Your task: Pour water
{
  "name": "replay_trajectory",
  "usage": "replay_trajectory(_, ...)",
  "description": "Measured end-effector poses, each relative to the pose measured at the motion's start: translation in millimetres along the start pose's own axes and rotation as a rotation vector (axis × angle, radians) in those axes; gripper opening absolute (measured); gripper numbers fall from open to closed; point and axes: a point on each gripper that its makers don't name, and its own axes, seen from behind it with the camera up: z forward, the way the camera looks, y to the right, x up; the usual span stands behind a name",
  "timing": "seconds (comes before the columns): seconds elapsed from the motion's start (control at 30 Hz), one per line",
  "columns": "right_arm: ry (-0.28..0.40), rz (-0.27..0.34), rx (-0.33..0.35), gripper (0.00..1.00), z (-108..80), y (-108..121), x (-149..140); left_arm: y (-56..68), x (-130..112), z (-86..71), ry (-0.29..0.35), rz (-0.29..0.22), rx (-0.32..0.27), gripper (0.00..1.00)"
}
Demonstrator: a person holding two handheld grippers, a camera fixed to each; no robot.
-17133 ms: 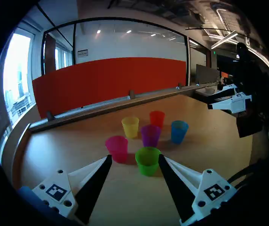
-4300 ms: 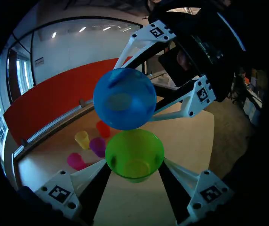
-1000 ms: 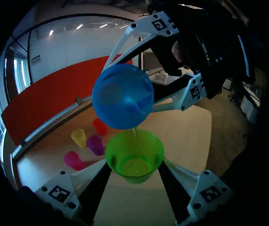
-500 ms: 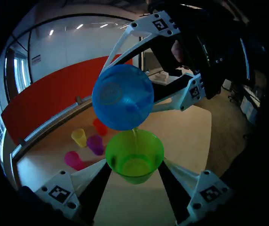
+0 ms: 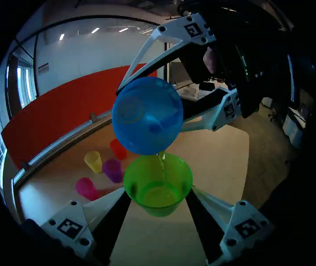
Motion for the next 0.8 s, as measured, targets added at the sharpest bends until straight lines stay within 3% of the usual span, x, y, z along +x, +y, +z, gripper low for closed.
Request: replay_trajectory(0.8,-0.007,-0.059,-0.028,0.82,-4.5,-1.5,3.5,-4.9,3.7,7.6,-0.003,-0.011,-0.007,0.82)
